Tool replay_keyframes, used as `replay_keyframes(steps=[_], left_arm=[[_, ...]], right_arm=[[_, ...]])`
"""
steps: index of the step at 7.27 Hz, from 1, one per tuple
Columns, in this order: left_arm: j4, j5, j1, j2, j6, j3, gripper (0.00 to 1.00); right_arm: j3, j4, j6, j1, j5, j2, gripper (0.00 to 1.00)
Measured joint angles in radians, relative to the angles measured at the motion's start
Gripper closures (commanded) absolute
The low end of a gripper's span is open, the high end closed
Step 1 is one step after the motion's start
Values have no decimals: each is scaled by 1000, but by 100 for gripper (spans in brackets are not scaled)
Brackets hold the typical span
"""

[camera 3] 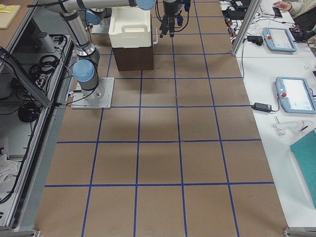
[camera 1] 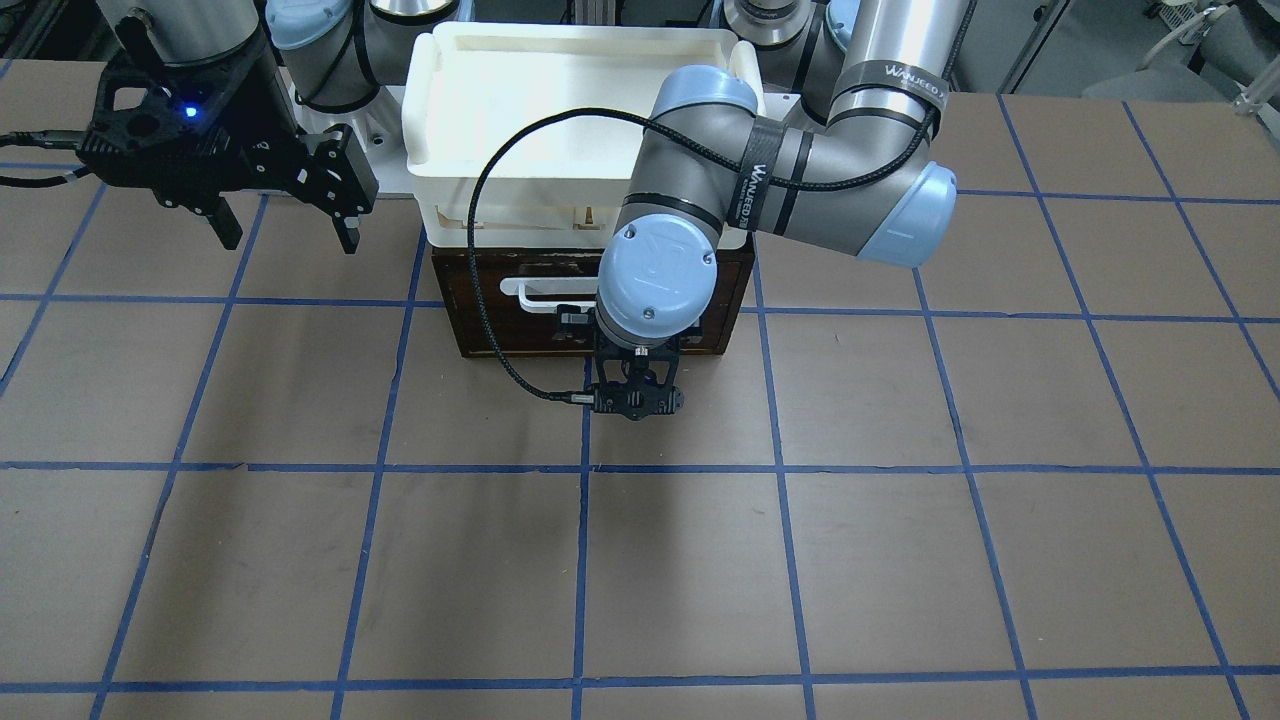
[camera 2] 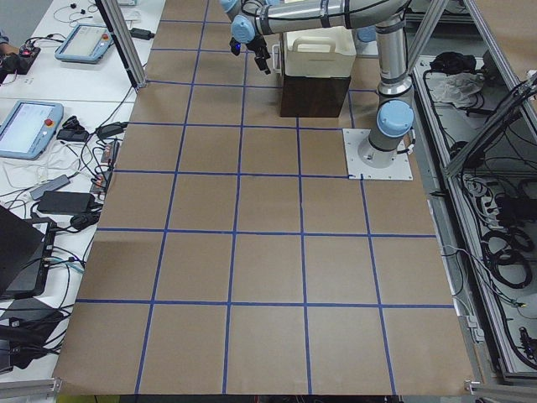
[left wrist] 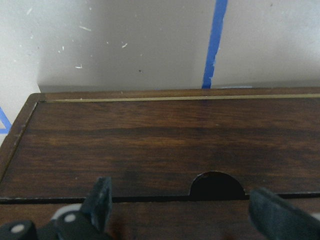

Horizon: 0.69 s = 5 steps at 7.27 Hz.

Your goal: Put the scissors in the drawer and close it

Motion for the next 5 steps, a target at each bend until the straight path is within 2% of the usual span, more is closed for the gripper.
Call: replay_keyframes(steps=[2,5], left_arm=[[8,48,42,83,68,76,0],[-14,72,126,229,148,75,0]], right_arm=[[0,0,-1,0,-2,0,0],[0,0,-1,0,-2,0,0]])
